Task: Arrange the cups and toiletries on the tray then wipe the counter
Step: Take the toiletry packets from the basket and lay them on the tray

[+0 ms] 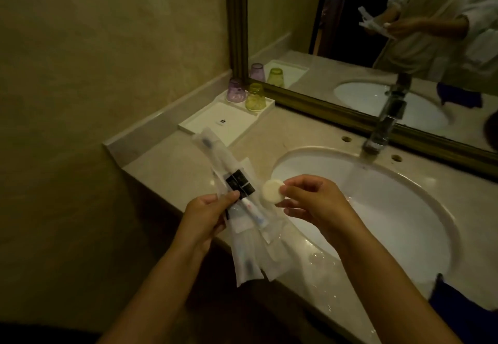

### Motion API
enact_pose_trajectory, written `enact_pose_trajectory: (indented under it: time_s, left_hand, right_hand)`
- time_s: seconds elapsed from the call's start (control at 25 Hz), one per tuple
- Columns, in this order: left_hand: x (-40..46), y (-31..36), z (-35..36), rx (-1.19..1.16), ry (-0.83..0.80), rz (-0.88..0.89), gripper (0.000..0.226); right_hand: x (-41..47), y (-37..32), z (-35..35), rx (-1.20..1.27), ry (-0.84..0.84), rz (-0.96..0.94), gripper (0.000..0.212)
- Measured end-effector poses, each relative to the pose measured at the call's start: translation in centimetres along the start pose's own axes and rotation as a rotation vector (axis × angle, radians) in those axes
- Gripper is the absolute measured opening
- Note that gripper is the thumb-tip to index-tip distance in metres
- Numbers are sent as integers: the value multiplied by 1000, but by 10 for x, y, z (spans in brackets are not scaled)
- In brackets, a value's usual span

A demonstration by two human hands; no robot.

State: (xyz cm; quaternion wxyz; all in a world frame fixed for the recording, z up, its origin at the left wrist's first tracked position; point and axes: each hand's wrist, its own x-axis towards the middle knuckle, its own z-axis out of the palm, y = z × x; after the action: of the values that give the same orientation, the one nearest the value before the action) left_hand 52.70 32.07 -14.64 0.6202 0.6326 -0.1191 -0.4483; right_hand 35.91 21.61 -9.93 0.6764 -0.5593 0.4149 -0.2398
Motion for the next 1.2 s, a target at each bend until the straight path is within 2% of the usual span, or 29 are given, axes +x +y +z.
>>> enact_pose_trajectory:
  time_s: [0.2, 0.48, 0.64, 0.84, 1.0, 1.2]
  left_hand:
    - [60, 15, -19, -86, 72, -43, 11]
    - [137, 61, -52, -31, 159, -87, 15]
    - [176, 74, -74, -56, 159, -126, 5]
    - [232, 92, -97, -94, 56, -190, 20]
    - [270, 108, -108, -52, -60, -229, 27]
    - [311, 110, -112, -68, -97, -267, 26]
  right_hand:
    - [70, 4, 24, 72, 34, 41, 8]
    - [168, -2, 66, 188, 12, 108, 5]
    - [208, 1, 88, 221, 76, 123, 3]
    - [254, 5, 114, 227, 306, 127, 6]
    - [311, -14, 114, 100, 452, 97, 5]
    - [402, -14, 98, -318, 541, 30, 7]
